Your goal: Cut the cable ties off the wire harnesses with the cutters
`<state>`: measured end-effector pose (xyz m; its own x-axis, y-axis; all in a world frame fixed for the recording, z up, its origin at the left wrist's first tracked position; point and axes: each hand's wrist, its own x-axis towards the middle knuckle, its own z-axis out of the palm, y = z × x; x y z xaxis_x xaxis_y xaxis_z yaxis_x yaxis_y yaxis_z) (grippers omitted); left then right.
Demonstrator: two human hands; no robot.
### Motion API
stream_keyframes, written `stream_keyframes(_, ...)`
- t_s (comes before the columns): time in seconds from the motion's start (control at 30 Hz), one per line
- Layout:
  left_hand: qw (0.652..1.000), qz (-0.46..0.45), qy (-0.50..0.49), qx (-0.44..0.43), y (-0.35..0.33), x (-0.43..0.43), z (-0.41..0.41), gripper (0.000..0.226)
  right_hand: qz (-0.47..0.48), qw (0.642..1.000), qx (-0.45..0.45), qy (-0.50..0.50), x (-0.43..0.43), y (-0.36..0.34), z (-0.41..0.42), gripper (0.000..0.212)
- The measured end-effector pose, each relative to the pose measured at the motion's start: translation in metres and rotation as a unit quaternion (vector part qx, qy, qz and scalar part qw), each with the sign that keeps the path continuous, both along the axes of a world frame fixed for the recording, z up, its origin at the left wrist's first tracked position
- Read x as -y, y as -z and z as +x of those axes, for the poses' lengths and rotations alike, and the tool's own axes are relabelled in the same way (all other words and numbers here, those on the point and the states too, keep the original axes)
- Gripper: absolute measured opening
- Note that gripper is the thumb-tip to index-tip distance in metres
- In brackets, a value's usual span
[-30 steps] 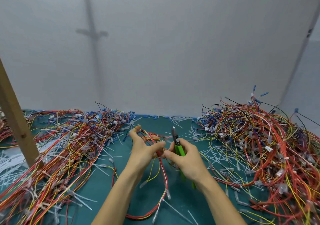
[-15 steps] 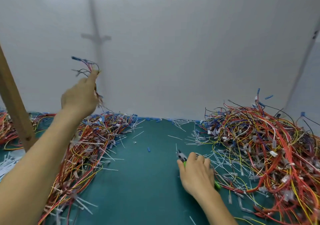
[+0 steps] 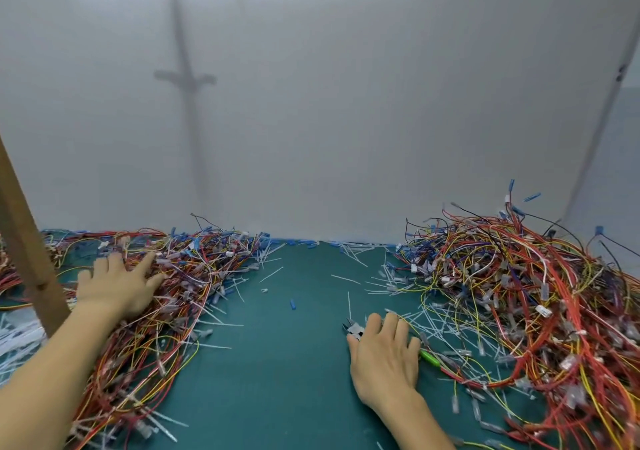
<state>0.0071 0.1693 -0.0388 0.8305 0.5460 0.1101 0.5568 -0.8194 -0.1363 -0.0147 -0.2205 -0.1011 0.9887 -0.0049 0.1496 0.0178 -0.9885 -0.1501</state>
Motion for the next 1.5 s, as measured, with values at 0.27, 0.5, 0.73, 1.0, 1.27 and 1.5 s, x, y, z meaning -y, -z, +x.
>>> stream_keyframes(0.27,0.968,0.155,0.192,0.044,-0.027,0.072,0.014,0.03,-0.016,1.0,0.02,0.008,0.0,0.002,0.001,0.044)
stream_keyframes(0.5,0.973,0.19,0.121,-0.044,0.021,0.136,0.018,0.024,-0.002,0.997,0.078,0.004,0.0,-0.001,-0.001,0.039)
stream_keyframes(0.73,0.967,0.238,0.077,-0.04,0.026,0.133,0.016,0.03,0.004,0.997,0.081,-0.004,0.001,0.001,-0.001,0.039)
stream_keyframes(1.0,0.974,0.158,0.096,0.129,-0.011,0.15,0.005,0.019,0.002,0.996,0.094,-0.009,-0.001,0.002,0.0,0.038)
stream_keyframes(1.27,0.979,0.153,0.136,0.019,-0.008,0.161,0.011,0.025,0.004,0.993,0.116,-0.008,-0.002,-0.001,-0.004,0.034)
stream_keyframes(1.5,0.983,0.145,0.104,-0.029,0.031,0.16,0.013,0.033,0.008,0.99,0.138,-0.013,-0.003,-0.002,-0.007,0.033)
